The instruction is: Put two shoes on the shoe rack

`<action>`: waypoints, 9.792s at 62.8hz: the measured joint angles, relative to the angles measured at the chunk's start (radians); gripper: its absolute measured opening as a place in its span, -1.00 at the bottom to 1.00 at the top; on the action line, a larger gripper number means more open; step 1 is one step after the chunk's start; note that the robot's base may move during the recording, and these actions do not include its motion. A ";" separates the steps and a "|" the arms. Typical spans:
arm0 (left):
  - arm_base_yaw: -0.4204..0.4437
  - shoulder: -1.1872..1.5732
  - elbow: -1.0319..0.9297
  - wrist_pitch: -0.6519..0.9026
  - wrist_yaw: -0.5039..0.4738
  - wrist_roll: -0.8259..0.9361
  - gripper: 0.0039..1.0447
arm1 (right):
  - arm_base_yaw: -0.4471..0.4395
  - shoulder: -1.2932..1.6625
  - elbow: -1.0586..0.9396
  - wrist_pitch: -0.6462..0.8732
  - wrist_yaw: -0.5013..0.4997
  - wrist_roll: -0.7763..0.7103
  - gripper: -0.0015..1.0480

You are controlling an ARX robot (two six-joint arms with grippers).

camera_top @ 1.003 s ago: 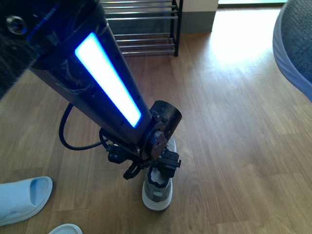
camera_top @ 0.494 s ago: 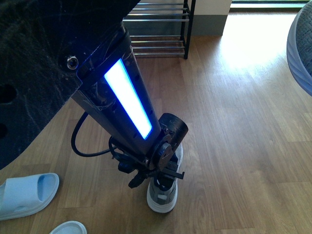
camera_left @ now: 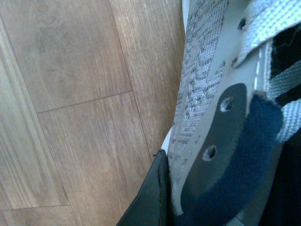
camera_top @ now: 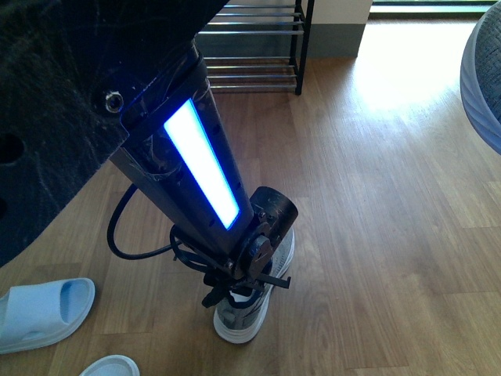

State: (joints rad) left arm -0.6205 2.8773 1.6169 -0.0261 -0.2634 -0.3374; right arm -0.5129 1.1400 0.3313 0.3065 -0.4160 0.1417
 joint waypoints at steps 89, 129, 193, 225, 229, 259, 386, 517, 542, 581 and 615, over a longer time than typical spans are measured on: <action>0.205 -1.864 -1.025 -0.041 -0.274 -0.082 -0.97 | 0.000 0.000 0.000 0.000 0.000 0.000 -0.97; 0.209 -1.862 -1.031 -0.042 -0.278 -0.071 -0.97 | 0.002 -0.001 0.000 0.000 -0.012 0.000 -0.97; 0.202 -1.860 -1.032 -0.042 -0.262 -0.068 -0.97 | -0.005 0.000 0.000 0.000 0.001 -0.003 -0.97; 0.204 -1.860 -1.032 -0.042 -0.262 -0.068 -0.97 | -0.005 -0.002 0.000 0.000 0.000 -0.003 -0.97; 0.204 -1.860 -1.032 -0.042 -0.264 -0.068 -0.97 | -0.004 -0.001 0.000 0.000 0.000 -0.003 -0.97; 0.208 -1.859 -1.032 -0.042 -0.270 -0.069 -0.97 | 0.001 -0.001 0.000 0.000 -0.006 -0.003 -0.97; 0.206 -1.859 -1.032 -0.042 -0.263 -0.068 -0.97 | 0.000 -0.001 0.000 0.000 0.000 -0.003 -0.97; 0.205 -1.858 -1.032 -0.042 -0.264 -0.068 -0.97 | 0.000 -0.001 0.000 0.000 -0.002 -0.003 -0.97; 0.205 -1.858 -1.032 -0.042 -0.263 -0.068 -0.97 | 0.000 -0.001 0.000 0.000 0.000 -0.003 -0.97; 0.205 -1.858 -1.032 -0.042 -0.262 -0.068 -0.97 | 0.344 0.563 0.420 0.199 0.208 0.047 -0.97; 0.205 -1.858 -1.032 -0.042 -0.262 -0.068 -0.97 | 0.514 1.114 1.075 -0.138 0.418 0.226 -0.97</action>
State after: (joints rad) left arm -0.4152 1.0191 0.5846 -0.0681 -0.5259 -0.4053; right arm 0.0013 2.2536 1.4063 0.1684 0.0017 0.3676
